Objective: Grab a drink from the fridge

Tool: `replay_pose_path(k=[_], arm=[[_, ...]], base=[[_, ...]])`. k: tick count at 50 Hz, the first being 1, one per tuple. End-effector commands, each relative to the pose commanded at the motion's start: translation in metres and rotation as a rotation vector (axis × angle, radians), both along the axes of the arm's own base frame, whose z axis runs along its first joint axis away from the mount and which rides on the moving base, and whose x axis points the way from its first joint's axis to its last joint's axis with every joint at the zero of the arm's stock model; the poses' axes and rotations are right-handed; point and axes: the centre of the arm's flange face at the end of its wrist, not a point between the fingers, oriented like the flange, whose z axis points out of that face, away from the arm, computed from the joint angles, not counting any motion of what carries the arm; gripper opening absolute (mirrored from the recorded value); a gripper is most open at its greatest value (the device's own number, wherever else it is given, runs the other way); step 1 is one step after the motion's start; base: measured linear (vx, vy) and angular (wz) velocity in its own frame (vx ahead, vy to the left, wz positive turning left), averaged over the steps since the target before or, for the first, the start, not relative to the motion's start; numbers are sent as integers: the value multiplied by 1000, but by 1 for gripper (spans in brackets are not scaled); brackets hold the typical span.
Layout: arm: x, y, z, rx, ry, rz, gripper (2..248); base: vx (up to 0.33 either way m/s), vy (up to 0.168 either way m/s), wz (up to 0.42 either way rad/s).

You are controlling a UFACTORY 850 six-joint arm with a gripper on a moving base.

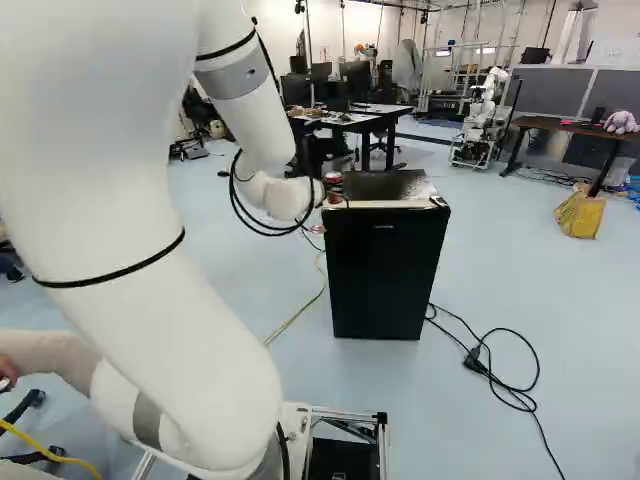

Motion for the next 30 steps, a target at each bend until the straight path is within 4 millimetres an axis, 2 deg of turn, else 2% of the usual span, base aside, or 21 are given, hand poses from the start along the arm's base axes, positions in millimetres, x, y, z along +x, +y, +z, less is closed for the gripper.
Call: replay_pose_path(k=[16, 30], arm=[[-53, 24, -13, 3, 11, 49, 93], [-91, 39, -24, 5, 19, 83, 93]], base=[[0, 0, 0], [0, 0, 0]])
